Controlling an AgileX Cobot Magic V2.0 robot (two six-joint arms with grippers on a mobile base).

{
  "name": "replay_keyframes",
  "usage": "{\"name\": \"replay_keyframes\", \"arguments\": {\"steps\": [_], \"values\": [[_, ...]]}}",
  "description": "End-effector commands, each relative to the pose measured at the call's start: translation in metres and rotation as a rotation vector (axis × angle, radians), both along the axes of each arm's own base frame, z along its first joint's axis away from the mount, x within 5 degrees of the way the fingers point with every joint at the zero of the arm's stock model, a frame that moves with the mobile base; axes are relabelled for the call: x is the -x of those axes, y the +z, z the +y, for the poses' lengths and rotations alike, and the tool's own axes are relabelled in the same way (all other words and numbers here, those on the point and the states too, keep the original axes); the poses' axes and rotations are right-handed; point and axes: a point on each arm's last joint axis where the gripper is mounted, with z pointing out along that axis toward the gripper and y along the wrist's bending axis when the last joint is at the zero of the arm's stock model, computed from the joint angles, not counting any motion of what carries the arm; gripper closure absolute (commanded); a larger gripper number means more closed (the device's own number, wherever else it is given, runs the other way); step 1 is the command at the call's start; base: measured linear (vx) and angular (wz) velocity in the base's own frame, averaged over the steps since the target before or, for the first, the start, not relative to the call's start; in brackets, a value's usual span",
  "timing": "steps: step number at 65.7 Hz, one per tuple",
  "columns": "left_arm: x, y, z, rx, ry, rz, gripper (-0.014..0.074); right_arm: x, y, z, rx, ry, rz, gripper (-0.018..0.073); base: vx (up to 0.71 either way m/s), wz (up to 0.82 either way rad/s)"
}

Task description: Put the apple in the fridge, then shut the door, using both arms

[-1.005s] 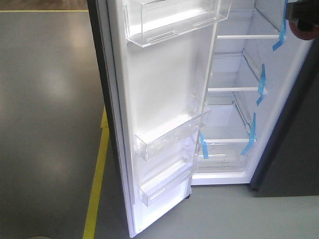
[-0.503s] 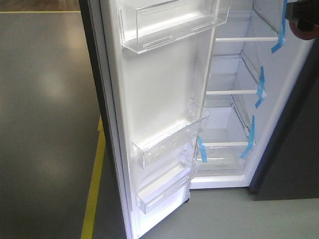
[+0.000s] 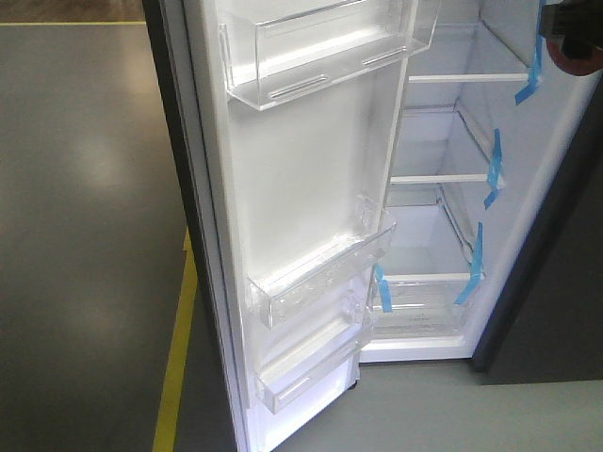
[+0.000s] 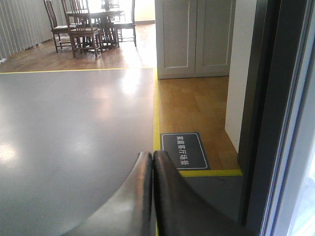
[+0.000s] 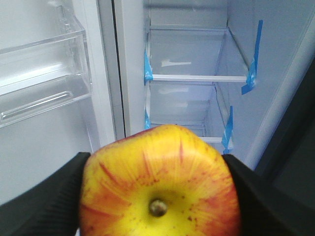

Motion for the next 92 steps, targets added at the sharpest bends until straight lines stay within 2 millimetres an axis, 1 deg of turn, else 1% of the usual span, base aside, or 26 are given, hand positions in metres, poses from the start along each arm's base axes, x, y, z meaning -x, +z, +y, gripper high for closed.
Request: {"name": "replay_keyframes", "arguments": {"steps": [1, 92], "values": [[0.0013, 0.0133, 0.0, -0.002, 0.001, -0.102, 0.0602, 0.0091, 0.0252, -0.0004, 0.004, 0.008, -0.14, 0.0391, 0.03, 0.0], [0.0013, 0.0133, 0.0, -0.002, 0.001, -0.102, 0.0602, 0.0091, 0.0252, -0.0004, 0.004, 0.008, -0.14, 0.0391, 0.05, 0.01]]}}
